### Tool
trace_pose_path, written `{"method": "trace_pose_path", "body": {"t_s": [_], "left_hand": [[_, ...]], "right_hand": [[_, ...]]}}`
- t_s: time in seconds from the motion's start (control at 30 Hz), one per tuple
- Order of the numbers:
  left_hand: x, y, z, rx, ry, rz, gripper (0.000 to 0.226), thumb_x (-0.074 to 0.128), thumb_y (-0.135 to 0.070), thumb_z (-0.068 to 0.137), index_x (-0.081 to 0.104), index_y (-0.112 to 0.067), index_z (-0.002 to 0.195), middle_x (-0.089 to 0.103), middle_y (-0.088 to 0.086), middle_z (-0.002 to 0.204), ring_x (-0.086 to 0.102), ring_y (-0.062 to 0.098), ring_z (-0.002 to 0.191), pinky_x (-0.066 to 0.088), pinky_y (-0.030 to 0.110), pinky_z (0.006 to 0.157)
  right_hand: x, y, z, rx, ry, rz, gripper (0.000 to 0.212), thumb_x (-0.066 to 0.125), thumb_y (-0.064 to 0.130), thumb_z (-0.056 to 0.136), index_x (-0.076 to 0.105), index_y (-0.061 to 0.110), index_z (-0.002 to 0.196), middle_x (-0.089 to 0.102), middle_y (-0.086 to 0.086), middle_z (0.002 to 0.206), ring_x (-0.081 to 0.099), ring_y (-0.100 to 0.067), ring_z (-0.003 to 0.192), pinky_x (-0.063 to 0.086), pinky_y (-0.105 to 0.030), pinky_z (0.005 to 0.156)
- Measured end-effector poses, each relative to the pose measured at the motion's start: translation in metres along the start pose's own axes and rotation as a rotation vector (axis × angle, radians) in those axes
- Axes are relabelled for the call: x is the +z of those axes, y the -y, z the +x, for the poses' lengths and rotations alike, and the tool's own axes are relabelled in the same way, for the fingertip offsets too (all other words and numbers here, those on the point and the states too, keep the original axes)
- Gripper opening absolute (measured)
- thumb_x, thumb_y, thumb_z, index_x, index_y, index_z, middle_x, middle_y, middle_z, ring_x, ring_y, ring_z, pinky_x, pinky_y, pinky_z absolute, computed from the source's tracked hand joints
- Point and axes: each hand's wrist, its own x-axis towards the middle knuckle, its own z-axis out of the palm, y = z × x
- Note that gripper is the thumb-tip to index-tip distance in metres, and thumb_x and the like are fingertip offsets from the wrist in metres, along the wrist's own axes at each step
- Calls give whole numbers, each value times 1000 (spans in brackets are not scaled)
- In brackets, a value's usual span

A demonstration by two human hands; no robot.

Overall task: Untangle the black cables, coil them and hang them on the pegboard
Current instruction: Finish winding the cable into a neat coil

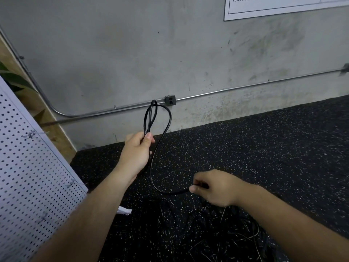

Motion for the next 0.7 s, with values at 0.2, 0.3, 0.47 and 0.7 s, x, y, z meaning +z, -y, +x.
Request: {"method": "trace_pose_path", "body": {"t_s": [0.2, 0.3, 0.47, 0.7], "left_hand": [[7, -2, -7, 89, 186, 138, 29, 40, -32, 110, 61, -17, 95, 74, -4, 83, 66, 5, 71, 42, 25, 72], [12, -1, -12, 115, 348, 155, 29, 39, -29, 110, 58, -12, 95, 76, -2, 82, 69, 13, 68, 47, 32, 78], [30, -2, -26, 106, 552, 22, 30, 38, -24, 111, 53, -11, 88, 70, 5, 71, 65, 22, 62, 47, 34, 62], [36, -11, -40, -90, 595, -289, 35, 37, -37, 110, 47, -11, 87, 35, -4, 54, 31, 12, 44, 32, 24, 42]], "right_hand": [[-13, 24, -7, -121, -184, -184, 38, 46, 58, 101, 64, 25, 95, 61, 7, 71, 54, -9, 61, 37, -26, 53], [-22, 29, -7, -160, -336, -242, 46, 38, 64, 100, 65, 27, 97, 63, 9, 79, 57, -12, 69, 41, -28, 58], [-27, 25, -1, -206, -648, -302, 59, 30, 71, 95, 65, 24, 87, 66, 7, 81, 64, -18, 68, 37, -28, 55], [-61, 11, -11, -42, -852, -237, 68, 37, 87, 76, 59, 23, 79, 56, 11, 68, 56, -13, 59, 43, -27, 53]]}}
